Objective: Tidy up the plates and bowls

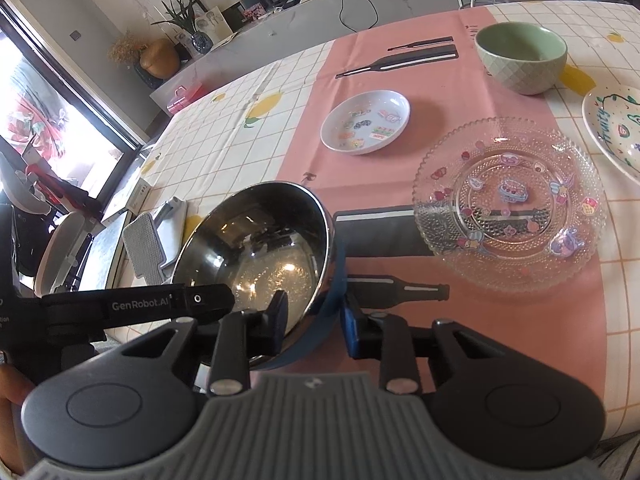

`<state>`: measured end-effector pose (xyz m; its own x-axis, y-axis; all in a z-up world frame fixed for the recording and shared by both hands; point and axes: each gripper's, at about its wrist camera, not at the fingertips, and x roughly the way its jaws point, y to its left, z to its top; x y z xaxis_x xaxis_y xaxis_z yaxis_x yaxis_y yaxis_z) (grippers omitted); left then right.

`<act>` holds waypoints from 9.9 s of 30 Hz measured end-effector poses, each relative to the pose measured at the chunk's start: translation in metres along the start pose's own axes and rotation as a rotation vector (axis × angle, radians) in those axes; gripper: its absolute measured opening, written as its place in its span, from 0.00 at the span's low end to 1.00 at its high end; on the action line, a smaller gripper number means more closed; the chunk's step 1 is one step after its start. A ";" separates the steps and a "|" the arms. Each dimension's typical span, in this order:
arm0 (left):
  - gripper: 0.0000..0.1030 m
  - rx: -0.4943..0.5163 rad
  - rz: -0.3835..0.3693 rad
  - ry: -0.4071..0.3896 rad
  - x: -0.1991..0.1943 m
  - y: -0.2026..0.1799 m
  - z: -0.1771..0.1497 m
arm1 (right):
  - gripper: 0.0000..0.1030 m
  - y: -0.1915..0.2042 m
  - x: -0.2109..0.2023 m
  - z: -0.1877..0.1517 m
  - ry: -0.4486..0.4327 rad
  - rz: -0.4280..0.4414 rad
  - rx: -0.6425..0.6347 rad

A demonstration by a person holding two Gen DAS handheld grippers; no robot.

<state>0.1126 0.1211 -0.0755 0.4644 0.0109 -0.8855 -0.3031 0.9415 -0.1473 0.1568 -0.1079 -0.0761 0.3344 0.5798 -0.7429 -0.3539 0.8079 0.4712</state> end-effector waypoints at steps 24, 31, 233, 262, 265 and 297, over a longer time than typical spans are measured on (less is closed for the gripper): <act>0.77 -0.045 -0.043 -0.257 -0.040 0.002 0.002 | 0.75 0.007 -0.028 0.011 -0.088 0.009 -0.026; 0.78 -0.036 -0.080 -0.298 -0.056 -0.003 0.001 | 0.84 0.013 -0.070 0.029 -0.214 -0.066 -0.075; 0.23 0.110 -0.046 -0.051 -0.045 -0.047 -0.008 | 0.09 0.050 -0.021 0.021 -0.096 -0.191 -0.175; 0.62 0.049 -0.024 -0.116 -0.022 -0.019 -0.001 | 0.34 0.003 0.018 0.023 -0.010 -0.090 -0.030; 0.67 0.009 -0.033 -0.098 -0.017 -0.010 0.000 | 0.33 -0.003 0.021 0.025 0.002 -0.053 0.017; 0.68 -0.055 -0.060 -0.249 -0.053 -0.007 0.004 | 0.64 0.014 -0.037 0.034 -0.163 -0.067 -0.065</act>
<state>0.0933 0.1156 -0.0260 0.6712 0.0443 -0.7400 -0.3100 0.9235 -0.2259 0.1694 -0.1145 -0.0264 0.4941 0.5387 -0.6824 -0.3800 0.8398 0.3877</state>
